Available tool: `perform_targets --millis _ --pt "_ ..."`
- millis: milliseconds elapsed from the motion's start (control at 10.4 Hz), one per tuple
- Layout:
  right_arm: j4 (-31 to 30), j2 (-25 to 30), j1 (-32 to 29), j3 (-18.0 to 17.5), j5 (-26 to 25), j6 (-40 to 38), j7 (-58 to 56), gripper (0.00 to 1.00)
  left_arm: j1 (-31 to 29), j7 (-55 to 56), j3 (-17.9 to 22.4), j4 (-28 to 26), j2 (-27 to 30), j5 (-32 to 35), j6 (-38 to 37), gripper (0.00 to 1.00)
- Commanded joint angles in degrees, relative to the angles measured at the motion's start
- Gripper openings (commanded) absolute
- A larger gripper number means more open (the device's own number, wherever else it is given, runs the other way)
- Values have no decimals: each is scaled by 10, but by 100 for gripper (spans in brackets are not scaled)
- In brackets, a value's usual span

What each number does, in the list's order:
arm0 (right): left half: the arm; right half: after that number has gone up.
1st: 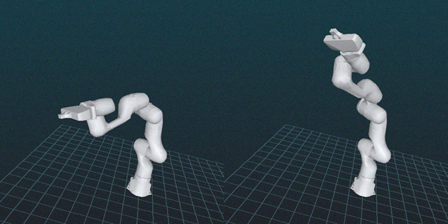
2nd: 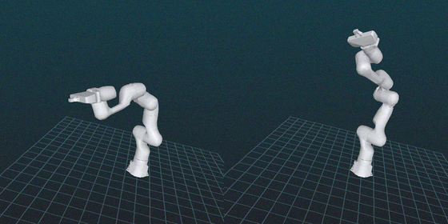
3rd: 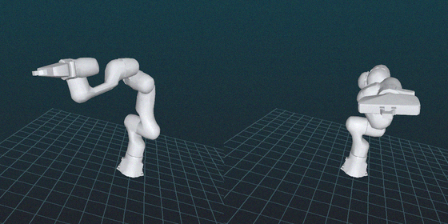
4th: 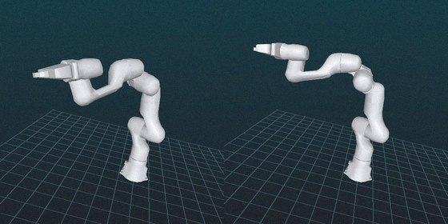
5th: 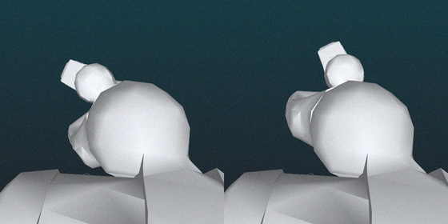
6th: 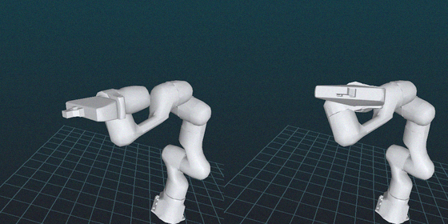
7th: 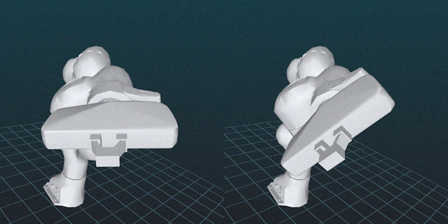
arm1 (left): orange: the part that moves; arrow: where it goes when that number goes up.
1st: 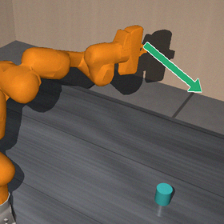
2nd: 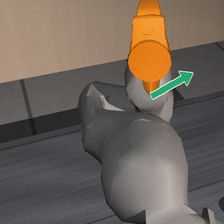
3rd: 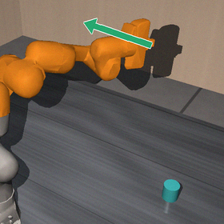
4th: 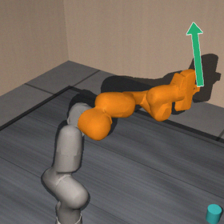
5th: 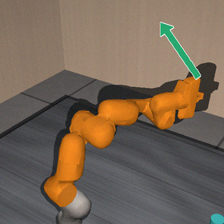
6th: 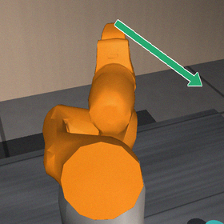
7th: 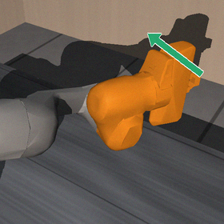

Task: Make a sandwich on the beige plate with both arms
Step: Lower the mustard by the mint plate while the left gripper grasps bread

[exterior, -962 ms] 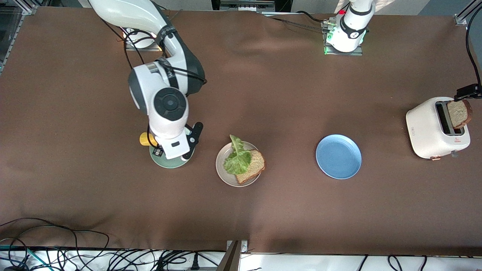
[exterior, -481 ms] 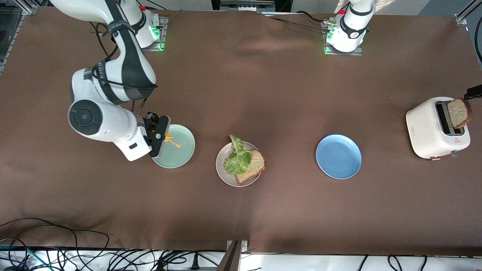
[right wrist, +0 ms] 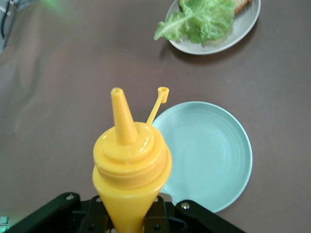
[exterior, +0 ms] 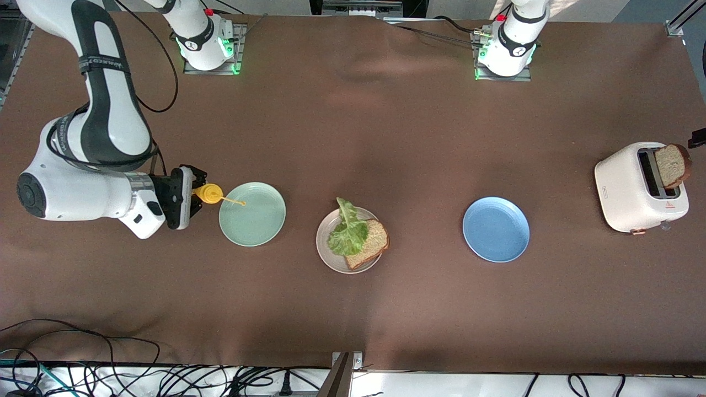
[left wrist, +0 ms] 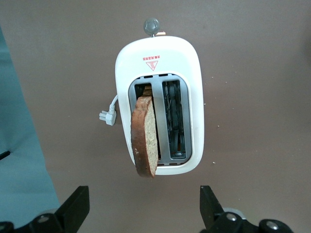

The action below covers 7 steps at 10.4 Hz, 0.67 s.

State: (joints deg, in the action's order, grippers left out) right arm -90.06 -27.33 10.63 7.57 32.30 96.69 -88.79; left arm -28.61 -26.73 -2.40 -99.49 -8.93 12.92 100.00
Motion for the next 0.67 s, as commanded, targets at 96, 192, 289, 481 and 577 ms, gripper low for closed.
perform_targets --millis 96,192,289,481,577 --pt "-51 0 -79 -11 61 11 -168 0 -26 -15 -6 14 -23 13 14 100" --pt "-51 -7 -96 -11 62 9 -216 0 -36 -31 -6 14 -40 9 33 100" --pt "-51 -26 -113 -12 65 9 -251 0 -50 -43 -7 14 -51 6 54 100" --pt "-55 -69 -132 -12 135 10 -378 0 -52 -33 -7 15 -67 -8 63 100" --pt "-65 -79 -137 -12 148 9 -402 0 -52 -29 -6 15 -71 -27 63 100"
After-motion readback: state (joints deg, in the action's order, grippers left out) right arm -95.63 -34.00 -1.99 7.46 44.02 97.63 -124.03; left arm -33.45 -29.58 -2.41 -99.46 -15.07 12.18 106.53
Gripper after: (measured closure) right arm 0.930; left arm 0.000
